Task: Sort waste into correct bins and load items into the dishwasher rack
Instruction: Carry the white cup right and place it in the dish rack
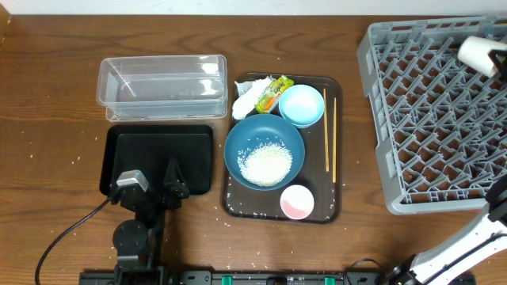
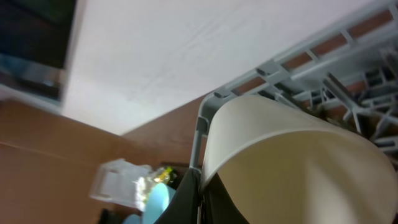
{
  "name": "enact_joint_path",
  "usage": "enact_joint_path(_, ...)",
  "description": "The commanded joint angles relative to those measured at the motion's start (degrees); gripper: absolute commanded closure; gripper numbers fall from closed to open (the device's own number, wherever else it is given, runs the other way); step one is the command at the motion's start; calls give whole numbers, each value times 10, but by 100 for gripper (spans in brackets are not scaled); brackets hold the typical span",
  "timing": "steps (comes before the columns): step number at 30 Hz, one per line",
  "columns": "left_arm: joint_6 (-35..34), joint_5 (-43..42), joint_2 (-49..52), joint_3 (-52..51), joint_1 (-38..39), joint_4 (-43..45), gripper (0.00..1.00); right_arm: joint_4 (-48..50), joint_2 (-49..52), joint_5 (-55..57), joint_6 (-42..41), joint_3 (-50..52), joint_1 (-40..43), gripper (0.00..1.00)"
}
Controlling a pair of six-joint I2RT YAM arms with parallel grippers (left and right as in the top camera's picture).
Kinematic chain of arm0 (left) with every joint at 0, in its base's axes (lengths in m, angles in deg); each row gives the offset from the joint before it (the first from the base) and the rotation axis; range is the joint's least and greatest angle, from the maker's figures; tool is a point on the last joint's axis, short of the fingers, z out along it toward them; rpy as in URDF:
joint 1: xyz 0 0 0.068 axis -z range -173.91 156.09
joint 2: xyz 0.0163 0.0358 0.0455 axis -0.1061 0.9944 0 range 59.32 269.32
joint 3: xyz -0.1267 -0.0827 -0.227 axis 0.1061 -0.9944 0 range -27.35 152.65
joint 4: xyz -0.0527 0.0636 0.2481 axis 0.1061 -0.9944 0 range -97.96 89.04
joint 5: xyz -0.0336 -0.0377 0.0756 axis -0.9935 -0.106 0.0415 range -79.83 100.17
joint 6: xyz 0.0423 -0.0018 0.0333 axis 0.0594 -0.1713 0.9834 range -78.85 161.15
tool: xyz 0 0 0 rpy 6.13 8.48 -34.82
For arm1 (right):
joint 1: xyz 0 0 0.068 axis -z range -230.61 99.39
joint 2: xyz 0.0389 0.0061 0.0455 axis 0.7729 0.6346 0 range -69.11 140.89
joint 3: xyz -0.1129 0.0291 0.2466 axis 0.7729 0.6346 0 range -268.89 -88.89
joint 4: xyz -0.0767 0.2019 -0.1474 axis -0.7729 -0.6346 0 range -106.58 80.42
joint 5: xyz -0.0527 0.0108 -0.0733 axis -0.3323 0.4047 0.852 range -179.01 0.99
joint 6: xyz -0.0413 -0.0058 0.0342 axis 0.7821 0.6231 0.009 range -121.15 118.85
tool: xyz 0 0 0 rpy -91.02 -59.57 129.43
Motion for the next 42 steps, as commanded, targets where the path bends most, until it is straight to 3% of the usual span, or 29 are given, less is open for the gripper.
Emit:
enact_joint_path(1,5,5,0,-10,3,-20,9,2,36,-76,-35,0,8,99)
enact_joint_path(6,5,5,0,-10,3,-20,9,-13,80,-65,-44,0,9,99)
enact_joint_path(11,5,5,0,-10,3,-20,9,-106,75,129,-27,0,15,99)
enact_joint_path(16,5,5,0,-10,3,-20,9,-160,57,233,-4,0,32,99)
enact_joint_path(27,5,5,0,-10,3,-20,9,-227,50,250,7,0,89,95)
enact_joint_path(32,5,5,0,-10,3,-20,9,-249,28,291,5,0,107,87)
enact_joint_path(35,5,5,0,-10,3,-20,9,-258,4,326,-12,0,112,78)
enact_joint_path(42,5,5,0,-10,3,-20,9,-260,-81,378,-66,0,114,76)
